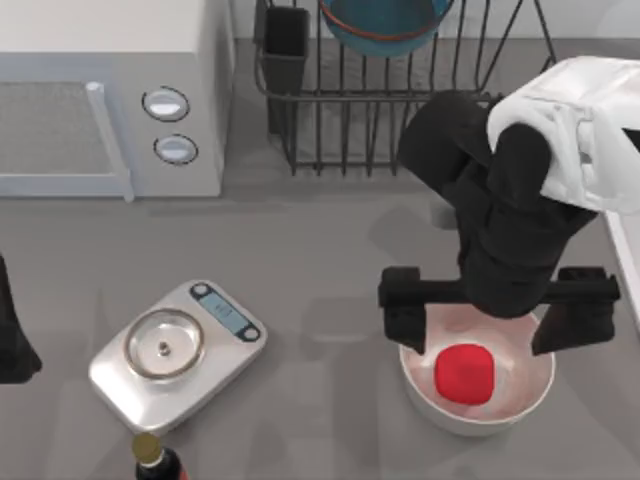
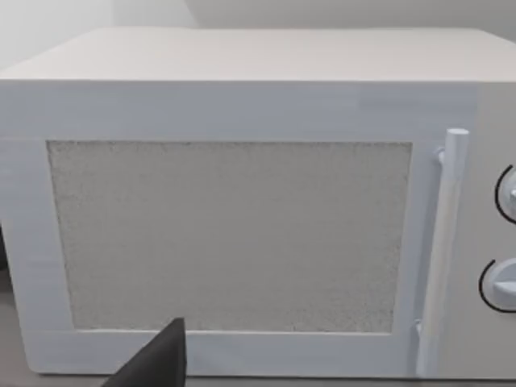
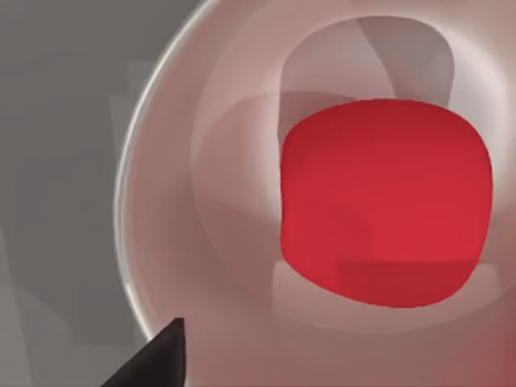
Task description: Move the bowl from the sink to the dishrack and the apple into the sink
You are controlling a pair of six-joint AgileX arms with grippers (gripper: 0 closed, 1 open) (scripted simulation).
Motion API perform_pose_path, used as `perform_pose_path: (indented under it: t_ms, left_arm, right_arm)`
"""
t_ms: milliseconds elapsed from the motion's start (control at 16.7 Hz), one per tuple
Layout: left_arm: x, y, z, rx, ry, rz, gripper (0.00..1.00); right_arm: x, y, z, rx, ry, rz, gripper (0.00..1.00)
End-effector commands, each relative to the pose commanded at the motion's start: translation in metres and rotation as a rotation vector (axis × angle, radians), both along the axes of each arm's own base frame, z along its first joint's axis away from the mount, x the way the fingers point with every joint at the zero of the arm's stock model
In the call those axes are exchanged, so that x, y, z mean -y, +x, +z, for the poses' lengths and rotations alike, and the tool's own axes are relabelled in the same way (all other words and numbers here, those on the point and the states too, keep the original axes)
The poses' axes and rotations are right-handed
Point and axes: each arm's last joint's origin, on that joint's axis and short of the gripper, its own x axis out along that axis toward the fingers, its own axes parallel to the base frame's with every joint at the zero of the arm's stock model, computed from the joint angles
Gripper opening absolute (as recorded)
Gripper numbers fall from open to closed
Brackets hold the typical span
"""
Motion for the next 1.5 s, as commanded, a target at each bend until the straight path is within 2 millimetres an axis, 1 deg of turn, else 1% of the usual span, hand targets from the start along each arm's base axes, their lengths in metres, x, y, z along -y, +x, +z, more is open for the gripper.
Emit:
perform_pose_path:
  t_ms: [180, 300, 420, 720, 840, 960, 1140, 1500]
  left_arm:
    - [0.000, 0.000, 0.000, 0.000, 0.000, 0.000, 1.00]
    - [0.000, 0.000, 0.000, 0.000, 0.000, 0.000, 1.00]
    - [0.000, 0.000, 0.000, 0.000, 0.000, 0.000, 1.00]
    - [0.000, 0.000, 0.000, 0.000, 0.000, 0.000, 1.00]
    - [0.000, 0.000, 0.000, 0.000, 0.000, 0.000, 1.00]
    - [0.000, 0.000, 0.000, 0.000, 0.000, 0.000, 1.00]
    - [0.000, 0.000, 0.000, 0.000, 0.000, 0.000, 1.00]
    - [0.000, 0.000, 0.000, 0.000, 0.000, 0.000, 1.00]
  right_arm:
    - [0.001, 0.001, -0.001, 0.002, 0.002, -0.003, 1.00]
    - [0.001, 0.002, -0.010, 0.000, 0.000, -0.003, 1.00]
    - [-0.001, 0.004, -0.029, 0.002, 0.002, -0.002, 1.00]
    - [-0.002, 0.003, -0.086, 0.006, 0.005, -0.001, 1.00]
    - [-0.001, 0.001, -0.102, 0.004, 0.003, 0.000, 1.00]
    - [0.000, 0.000, -0.109, 0.000, 0.000, 0.000, 1.00]
    - [0.000, 0.000, -0.109, 0.000, 0.000, 0.000, 1.00]
    - [0.000, 0.000, -0.109, 0.000, 0.000, 0.000, 0.55]
